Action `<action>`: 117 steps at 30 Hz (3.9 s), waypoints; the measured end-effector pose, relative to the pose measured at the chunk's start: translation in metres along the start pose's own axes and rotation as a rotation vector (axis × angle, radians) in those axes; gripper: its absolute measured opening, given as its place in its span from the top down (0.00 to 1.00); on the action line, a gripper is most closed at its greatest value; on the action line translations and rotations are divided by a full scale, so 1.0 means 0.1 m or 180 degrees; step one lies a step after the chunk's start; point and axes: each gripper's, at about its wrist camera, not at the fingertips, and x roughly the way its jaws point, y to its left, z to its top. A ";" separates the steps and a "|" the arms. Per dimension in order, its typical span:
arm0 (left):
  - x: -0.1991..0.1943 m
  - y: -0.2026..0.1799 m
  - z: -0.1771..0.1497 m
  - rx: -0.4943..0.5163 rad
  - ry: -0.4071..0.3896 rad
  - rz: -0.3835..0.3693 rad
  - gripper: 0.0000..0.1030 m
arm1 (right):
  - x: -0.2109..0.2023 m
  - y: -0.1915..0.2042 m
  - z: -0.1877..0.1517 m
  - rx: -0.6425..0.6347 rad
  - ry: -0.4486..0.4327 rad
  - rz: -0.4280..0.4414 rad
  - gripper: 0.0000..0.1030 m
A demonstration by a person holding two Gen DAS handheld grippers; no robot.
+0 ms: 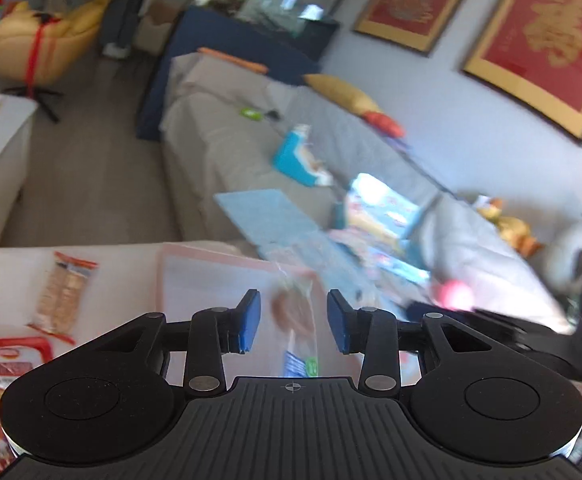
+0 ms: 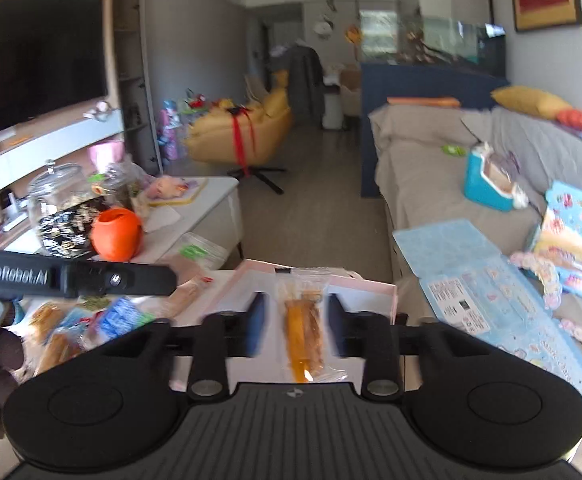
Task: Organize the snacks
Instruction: 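Lower both held packets into the pink box and open both grippers, then grasp the brown wafer bar with the right gripper while the left reaches for the bread stick, then grasp the long bread stick with the left gripper while the right holds the wafer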
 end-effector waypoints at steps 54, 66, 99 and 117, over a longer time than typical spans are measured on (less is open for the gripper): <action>-1.72 1.32 -1.57 -0.0812 0.0062 0.1258 0.54 | 0.21 0.91 -1.26 -0.0287 0.0983 0.0322 0.51; -1.56 0.85 -1.34 -0.0564 0.0083 0.1217 0.55 | 0.19 0.82 -1.61 -0.0343 0.0638 0.0085 0.27; -0.71 0.26 -1.61 0.0354 0.0765 0.0889 0.65 | 0.27 0.89 -1.65 -0.0481 0.0672 0.0308 0.00; -0.84 0.41 -1.71 0.0426 0.0511 0.1035 0.62 | 0.31 0.89 -1.63 -0.0498 0.0700 0.0304 0.00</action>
